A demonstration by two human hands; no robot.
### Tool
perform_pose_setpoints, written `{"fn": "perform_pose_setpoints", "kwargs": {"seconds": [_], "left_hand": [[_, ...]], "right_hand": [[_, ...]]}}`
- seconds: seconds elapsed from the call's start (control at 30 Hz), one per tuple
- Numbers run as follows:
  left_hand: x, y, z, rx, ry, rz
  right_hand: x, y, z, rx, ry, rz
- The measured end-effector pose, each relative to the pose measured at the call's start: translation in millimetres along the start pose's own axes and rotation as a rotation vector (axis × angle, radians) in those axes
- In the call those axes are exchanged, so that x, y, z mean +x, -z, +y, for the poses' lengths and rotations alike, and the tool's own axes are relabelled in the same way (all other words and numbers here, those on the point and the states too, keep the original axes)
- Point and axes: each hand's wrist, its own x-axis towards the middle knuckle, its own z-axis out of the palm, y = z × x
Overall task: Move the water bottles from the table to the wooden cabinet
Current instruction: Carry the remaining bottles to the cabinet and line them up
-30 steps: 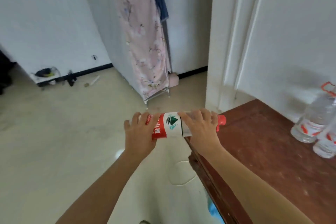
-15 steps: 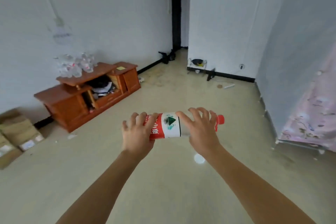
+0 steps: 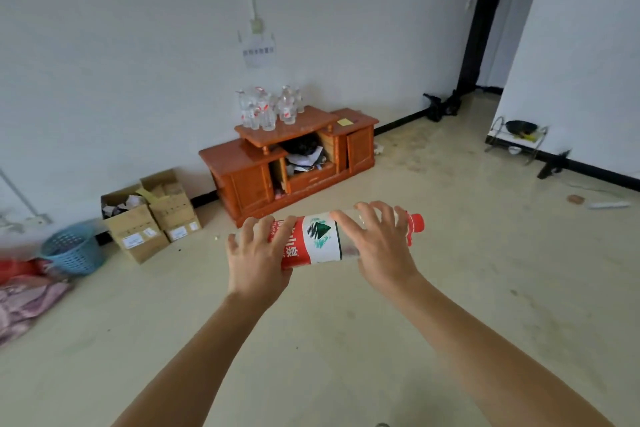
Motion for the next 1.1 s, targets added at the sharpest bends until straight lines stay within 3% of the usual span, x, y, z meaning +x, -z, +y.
{"fn": "perform_pose_setpoints", "kwargs": {"seconds": [0.37,0.9,1.1], "left_hand": [[258.5,-112.6,-86.2,0.182,0.044,0.009],[517.3,-300.3,-237.9,0.11,0.121,-0.117],[671.9,-376.4,-330.5,-0.026,0.079,-0.304]], "right_hand": [[264.5,-156.8,95.9,0.117,0.152,0.059],[569.3,-340.0,152.4,0.139,0.33,-0.108],[731.9,-404.8,165.3,0.138,0.265,-0.287]]}}
